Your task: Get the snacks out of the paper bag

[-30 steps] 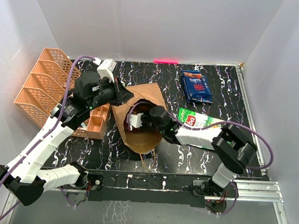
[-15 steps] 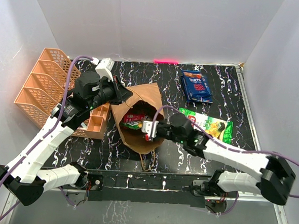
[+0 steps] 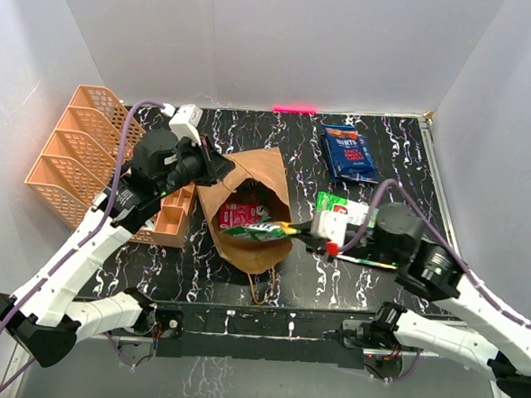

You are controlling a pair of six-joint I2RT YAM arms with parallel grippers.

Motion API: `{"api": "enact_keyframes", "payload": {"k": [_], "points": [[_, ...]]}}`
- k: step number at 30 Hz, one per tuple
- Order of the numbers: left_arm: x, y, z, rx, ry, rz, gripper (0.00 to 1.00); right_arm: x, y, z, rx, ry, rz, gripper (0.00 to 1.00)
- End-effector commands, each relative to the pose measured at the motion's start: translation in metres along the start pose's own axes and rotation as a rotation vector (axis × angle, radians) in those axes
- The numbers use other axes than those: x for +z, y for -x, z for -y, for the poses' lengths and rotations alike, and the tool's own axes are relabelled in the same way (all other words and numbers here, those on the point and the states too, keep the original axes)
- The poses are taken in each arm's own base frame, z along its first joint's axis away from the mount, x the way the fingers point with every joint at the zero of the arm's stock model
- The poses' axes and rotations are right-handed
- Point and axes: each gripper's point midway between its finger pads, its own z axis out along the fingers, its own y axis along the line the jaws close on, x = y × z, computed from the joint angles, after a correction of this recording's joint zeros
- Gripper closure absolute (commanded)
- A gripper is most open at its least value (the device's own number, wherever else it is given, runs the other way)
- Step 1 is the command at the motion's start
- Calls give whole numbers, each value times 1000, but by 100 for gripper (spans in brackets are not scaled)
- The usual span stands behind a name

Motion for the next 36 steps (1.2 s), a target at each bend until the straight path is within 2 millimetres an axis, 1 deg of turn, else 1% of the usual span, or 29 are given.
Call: {"api": "enact_keyframes", "payload": {"k": [1,2,3,5,7,9,11,13,14,15,16,18,21,23,25,26,27,28,32,36], "points": [[-6,13,-2,14,13,62,100,-40,64,53,204,-281,141,92],[-6,13,-3,12,20,62,100,-47,67,72,283,-392,140,92],[-6,13,-5,6,29,63,100,-55,65,92,352,-510,124,92],[-8,13,-7,-3,47,68,100,-75,60,122,402,-708,86,92],[-10,14,-11,-13,63,77,100,-93,46,143,433,-887,42,92],[-12,15,-12,-21,73,85,100,-114,29,157,457,-1068,5,92],[-13,15,-12,-25,74,86,100,-131,14,165,462,-1216,-40,92],[-13,15,-11,-27,71,83,100,-141,-6,166,479,-1332,-124,92],[-13,14,-11,-28,74,80,100,-140,-17,163,490,-1350,-168,92],[-13,14,-12,-28,74,79,100,-136,-26,159,509,-1344,-197,92],[-13,14,-12,-29,74,80,100,-127,-33,154,544,-1314,-208,92],[-12,13,-12,-32,71,78,100,-104,-48,140,638,-1220,-205,92],[-10,12,-10,-33,63,71,100,-77,-85,118,807,-1110,-253,92],[-8,12,-9,-38,55,68,100,-65,-109,110,923,-1036,-292,92],[-8,11,-6,-40,43,62,100,-59,-130,105,1030,-966,-316,92],[-7,11,-6,-41,41,61,100,-58,-138,105,1074,-942,-317,92],[-7,11,-5,-41,38,61,100,-63,-148,111,1122,-946,-315,92],[-7,11,-5,-41,36,60,100,-60,-153,110,1181,-885,-295,92],[-10,12,-4,-41,34,60,100,-65,-174,117,1373,-739,-147,92],[-12,11,-5,-40,38,61,100,-83,-203,125,1518,-716,-26,92]]}}
